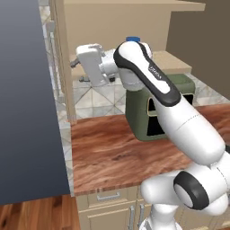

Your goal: The dining table condiment station is running low on mayonnaise. Refill the condiment station by opening the cabinet and taking the mayonnaise from the cabinet and placing it on the dining table.

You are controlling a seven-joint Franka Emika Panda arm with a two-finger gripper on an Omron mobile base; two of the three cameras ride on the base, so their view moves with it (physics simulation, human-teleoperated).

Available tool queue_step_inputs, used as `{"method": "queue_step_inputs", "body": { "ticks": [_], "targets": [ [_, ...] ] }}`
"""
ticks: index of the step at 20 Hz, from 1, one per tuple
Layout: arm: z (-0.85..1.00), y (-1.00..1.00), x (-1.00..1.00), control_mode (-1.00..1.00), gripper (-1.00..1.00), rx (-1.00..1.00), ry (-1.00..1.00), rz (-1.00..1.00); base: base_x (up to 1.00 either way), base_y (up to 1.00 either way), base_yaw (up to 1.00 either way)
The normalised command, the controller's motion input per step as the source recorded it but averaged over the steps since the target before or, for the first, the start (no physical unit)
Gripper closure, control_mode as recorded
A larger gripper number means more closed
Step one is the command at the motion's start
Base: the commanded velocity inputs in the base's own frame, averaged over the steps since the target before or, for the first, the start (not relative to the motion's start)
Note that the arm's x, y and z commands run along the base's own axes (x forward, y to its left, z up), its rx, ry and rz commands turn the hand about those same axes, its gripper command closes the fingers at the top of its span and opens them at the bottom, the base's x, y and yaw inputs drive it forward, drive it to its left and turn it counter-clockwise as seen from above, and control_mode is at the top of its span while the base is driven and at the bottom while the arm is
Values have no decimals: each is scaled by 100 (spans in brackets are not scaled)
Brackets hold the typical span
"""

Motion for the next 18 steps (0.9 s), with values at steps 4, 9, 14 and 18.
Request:
{"method": "queue_step_inputs", "body": {
  "ticks": [4,9,14,18],
  "targets": [
    [0,57,-49,-100,-100,-13,-25,10,0,0,0],
    [0,-34,-69,-100,-100,-10,-34,-2,0,0,0],
    [0,-100,-100,-100,-100,-13,-42,-14,0,0,0],
    [4,-100,-91,-100,-100,-19,-30,-29,0,0,0]
  ]
}}
